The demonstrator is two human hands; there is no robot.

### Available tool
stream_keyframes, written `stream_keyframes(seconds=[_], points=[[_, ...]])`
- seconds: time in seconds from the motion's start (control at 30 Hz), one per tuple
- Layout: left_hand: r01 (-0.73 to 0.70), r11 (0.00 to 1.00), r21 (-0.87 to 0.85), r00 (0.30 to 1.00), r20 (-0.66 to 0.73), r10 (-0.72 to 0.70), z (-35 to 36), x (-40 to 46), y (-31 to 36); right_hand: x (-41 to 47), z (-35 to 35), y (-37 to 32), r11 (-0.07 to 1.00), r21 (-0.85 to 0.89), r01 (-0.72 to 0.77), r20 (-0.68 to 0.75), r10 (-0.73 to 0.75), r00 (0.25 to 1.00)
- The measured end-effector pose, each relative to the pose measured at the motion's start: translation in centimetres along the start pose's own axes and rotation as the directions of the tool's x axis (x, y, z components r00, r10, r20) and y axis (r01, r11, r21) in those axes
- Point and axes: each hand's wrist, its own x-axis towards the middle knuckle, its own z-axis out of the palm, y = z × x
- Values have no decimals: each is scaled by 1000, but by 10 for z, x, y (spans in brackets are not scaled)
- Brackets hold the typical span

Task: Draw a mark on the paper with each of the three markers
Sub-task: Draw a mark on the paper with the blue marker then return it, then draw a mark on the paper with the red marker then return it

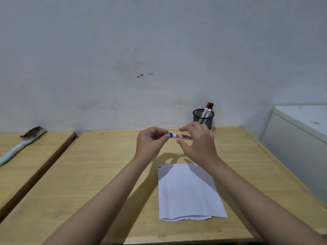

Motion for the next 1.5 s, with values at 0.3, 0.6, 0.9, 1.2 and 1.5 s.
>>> stream_keyframes(seconds=[0.3, 0.6, 0.9, 1.2, 1.5], points=[[-69, 996, 53, 997, 22, 68, 50, 49, 9, 71, -40, 49, 997, -2, 72, -84, -72, 994], [-176, 851, 495, 981, 164, 107, 128, 108, -25, 134, -53, 120, 911, 292, -290, -251, 366, 896], [-176, 732, 658, 984, 129, 121, 156, 123, -45, 134, -6, 163, 851, 58, -523, 33, 522, 853], [-76, 844, 531, 997, 32, 70, 158, 125, -50, 148, 4, 162, 863, -310, -398, 65, 437, 897], [-80, 823, 562, 997, 55, 59, 168, 120, -47, 155, -3, 159, 872, -319, -371, 19, 397, 918]])
